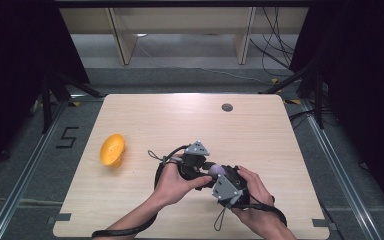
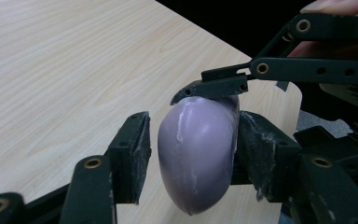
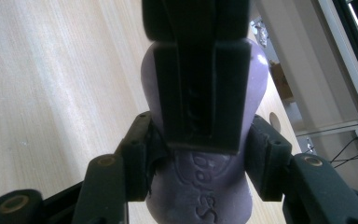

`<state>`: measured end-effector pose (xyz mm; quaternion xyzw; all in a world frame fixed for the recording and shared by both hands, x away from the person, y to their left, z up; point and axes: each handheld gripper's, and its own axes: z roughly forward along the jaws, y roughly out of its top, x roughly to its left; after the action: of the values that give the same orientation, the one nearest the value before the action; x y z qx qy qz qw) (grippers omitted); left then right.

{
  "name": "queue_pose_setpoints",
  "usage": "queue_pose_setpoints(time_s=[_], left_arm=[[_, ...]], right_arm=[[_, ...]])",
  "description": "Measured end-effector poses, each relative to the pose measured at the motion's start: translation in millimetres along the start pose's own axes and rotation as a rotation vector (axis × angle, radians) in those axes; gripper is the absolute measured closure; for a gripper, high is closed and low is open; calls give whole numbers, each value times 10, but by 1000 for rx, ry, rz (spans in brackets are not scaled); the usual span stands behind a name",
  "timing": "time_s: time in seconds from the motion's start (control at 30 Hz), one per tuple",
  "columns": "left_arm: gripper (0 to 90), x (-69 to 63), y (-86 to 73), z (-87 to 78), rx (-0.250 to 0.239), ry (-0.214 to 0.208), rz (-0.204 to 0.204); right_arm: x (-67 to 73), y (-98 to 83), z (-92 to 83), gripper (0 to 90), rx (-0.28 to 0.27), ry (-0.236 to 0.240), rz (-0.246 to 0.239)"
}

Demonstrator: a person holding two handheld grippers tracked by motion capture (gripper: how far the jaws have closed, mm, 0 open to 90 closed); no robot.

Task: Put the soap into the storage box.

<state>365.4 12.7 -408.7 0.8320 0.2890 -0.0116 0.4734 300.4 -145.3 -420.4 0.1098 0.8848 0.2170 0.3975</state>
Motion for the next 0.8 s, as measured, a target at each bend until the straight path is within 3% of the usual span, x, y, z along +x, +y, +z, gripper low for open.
queue_pose_setpoints(time_s=[0.1, 0.3, 0.37, 0.47, 0.57, 0.77, 0.8], left_arm=[[446, 11, 8, 23, 9, -19, -2], [465, 16, 14, 61, 30, -28, -8], [471, 20, 19, 76, 34, -34, -7], [486, 24, 22, 95, 38, -47, -25], [495, 34, 22, 110, 37, -58, -38], [510, 39, 16, 128, 42, -56, -46], [515, 43, 17, 130, 43, -61, -42]], right_arm=[[13, 1, -3, 506, 4, 0, 14], [13, 6, 11, 506, -3, 9, -11], [27, 4, 8, 506, 5, 6, 11], [20, 10, 11, 506, -4, 4, -12], [33, 9, 8, 506, -3, 1, 5], [35, 3, 16, 506, 2, 4, 5], [26, 5, 23, 506, -6, 7, -18]])
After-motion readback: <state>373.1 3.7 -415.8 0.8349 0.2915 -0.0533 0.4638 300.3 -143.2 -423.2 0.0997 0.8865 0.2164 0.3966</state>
